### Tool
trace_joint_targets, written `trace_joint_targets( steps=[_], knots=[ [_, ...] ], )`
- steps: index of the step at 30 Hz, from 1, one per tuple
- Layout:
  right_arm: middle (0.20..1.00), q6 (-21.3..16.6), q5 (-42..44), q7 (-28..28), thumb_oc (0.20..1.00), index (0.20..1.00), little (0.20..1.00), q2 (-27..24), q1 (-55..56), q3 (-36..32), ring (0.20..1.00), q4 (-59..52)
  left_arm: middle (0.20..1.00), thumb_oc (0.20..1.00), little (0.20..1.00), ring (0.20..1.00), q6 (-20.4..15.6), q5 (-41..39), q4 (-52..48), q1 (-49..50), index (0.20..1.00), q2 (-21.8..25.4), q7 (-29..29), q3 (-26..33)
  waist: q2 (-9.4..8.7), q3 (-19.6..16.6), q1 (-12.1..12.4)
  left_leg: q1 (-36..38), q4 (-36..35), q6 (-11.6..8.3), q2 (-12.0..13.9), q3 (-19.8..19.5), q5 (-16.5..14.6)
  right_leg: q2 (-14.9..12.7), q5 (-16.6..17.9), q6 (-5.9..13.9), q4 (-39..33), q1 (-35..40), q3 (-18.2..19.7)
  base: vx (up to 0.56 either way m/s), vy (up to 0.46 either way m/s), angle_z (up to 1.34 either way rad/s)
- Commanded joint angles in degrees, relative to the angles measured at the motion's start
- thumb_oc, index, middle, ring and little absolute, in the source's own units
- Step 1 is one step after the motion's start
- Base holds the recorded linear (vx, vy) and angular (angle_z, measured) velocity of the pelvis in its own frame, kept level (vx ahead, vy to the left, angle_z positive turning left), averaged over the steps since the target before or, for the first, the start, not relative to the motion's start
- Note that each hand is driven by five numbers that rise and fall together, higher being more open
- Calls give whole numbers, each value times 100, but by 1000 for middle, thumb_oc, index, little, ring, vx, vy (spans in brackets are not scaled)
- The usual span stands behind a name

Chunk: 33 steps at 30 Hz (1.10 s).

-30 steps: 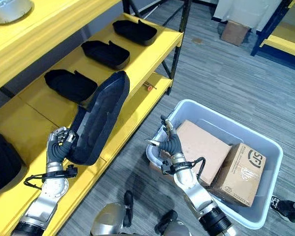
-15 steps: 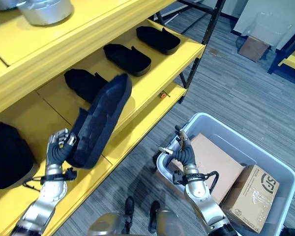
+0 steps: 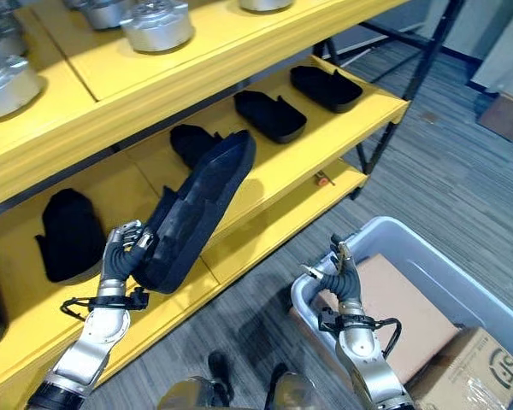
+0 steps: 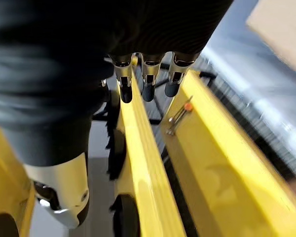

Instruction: Move parts from the plastic box to the shelf.

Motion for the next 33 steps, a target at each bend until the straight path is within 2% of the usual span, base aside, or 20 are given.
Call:
trace_joint_targets(
  steps=[1,2,3,4,5,7,9,11,12,14,16,17,18,20,24,28,30,31,32,33],
  knots=[
    [1000,-152,238,129,1000,1000,1000,147,-269,-234,1000,-229,200,200,200,200,-366,34,-567,-147,200,220,249,239,-511,131,-92,284,1377,-154,244,380,-1039,157,276,287,-589,438,196,-129,132,12],
    [1000,-118,284,193,1000,1000,1000,121,-279,-255,1000,-226,200,200,200,200,-334,48,-642,-93,200,218,291,259,-532,125,-90,302,1626,-213,394,319,-973,122,283,238,-603,447,203,-193,308,-2],
    [1000,-59,407,243,1000,1000,1000,48,-304,-271,1000,-237,200,200,200,200,-331,58,-757,61,200,233,314,384,-507,68,-70,452,1806,-337,620,45,-792,96,265,152,-562,379,289,-189,360,-15],
    [1000,-63,452,215,1000,1000,1000,30,-308,-279,1000,-242,200,200,200,200,-343,93,-782,109,200,233,304,435,-487,42,-56,508,1811,-385,662,-89,-717,93,256,127,-538,342,332,-206,433,-16],
    [1000,-104,509,219,1000,1000,1000,15,-328,-294,1000,-226,200,200,200,200,-363,118,-789,147,200,231,310,490,-447,3,-34,596,1694,-403,632,-278,-737,82,252,121,-519,297,378,-211,316,-6],
    [1000,-154,555,221,1000,1000,1000,18,-368,-296,1000,-182,200,200,200,200,-400,111,-781,156,200,272,252,538,-388,-22,-13,650,1352,-361,600,-344,-628,23,320,101,-498,191,352,-231,336,1],
    [1000,-141,518,72,1000,1000,1000,46,-375,-346,1000,-181,200,200,200,200,-570,313,-753,80,200,340,201,520,-294,-49,-97,840,861,-343,577,-134,-760,-59,285,152,-428,138,249,-207,457,16],
    [1000,-126,563,-94,1000,1000,1000,69,-352,-408,1000,-95,200,200,200,200,-807,797,-751,2,200,463,274,455,-214,-99,-159,991,465,-368,463,-72,-918,-150,262,306,-455,206,221,-187,495,95],
    [1000,-183,504,-119,1000,1000,1000,109,-380,-474,1000,74,200,200,200,200,-807,887,-769,-29,200,526,231,411,-192,-142,-127,1008,225,-305,309,-64,-994,-275,421,452,-593,251,161,-229,313,88],
    [1000,-196,476,-105,1000,1000,1000,129,-412,-493,1000,127,200,200,200,200,-755,861,-802,-22,200,552,223,415,-197,-132,-88,961,179,-242,235,-17,-926,-343,585,478,-670,239,60,-225,282,55],
    [1000,-200,433,-53,1000,1000,1000,171,-489,-508,1000,183,200,200,200,200,-743,938,-837,93,200,598,345,487,-195,-120,31,946,174,-175,111,-72,-978,-446,738,595,-762,249,-4,-177,299,24],
    [1000,-160,408,7,1000,1000,1000,192,-522,-527,1000,145,200,200,200,200,-750,970,-873,202,200,641,431,589,-198,-119,134,967,240,-147,10,-188,-1153,-515,783,729,-832,276,23,-172,223,12],
    [1000,-151,408,31,1000,1000,1000,195,-525,-528,1000,135,200,200,200,200,-756,977,-880,224,200,649,458,612,-221,-100,146,921,263,-113,-4,-101,-1082,-553,891,701,-858,242,-63,-110,226,9],
    [1000,51,522,160,1000,1000,1000,233,-533,-561,1000,39,200,200,200,200,-876,1179,-898,345,200,687,620,766,-232,-74,254,912,381,-64,-113,-207,-1282,-632,928,841,-883,236,-24,-121,188,8],
    [1000,-117,13,170,1000,1000,1000,197,-669,-503,1000,17,200,200,200,200,-1057,1689,-946,353,200,784,827,906,-308,23,405,733,726,86,-279,-247,-1529,-834,1072,956,-814,111,-92,-184,191,21],
    [1000,-181,-560,402,1000,1000,1000,103,-963,-243,1000,-61,200,200,200,200,-1094,1615,-870,173,200,825,883,876,-414,144,584,539,1245,270,-451,-270,-1937,-1211,1462,1095,-763,-67,-195,-147,218,31],
    [1000,-155,-574,457,1000,1000,1000,92,-1005,-181,1000,-89,200,200,200,200,-1076,1579,-877,133,200,818,853,876,-424,174,604,541,1303,319,-513,-325,-2010,-1301,1610,1150,-783,-101,-169,-30,169,42],
    [1000,-149,-541,446,1000,1000,1000,85,-1013,-135,1000,-127,200,200,200,200,-1062,1550,-880,114,200,814,785,874,-446,182,610,553,1307,347,-585,-374,-2037,-1378,1762,1197,-841,-116,-126,-75,269,14],
    [1000,-161,-526,476,1000,1000,1000,79,-989,-88,1000,-173,200,200,200,200,-1125,1478,-879,97,200,794,623,835,-499,193,595,549,1239,389,-725,-384,-1936,-1532,2122,1231,-1012,-154,-63,-72,253,17],
    [1000,-158,-504,460,1000,1000,1000,70,-974,-73,1000,-198,200,200,200,200,-1152,1525,-884,84,200,772,569,799,-499,178,580,567,1176,392,-773,-439,-1910,-1544,2215,1262,-1087,-155,24,-71,219,21]
  ],
)
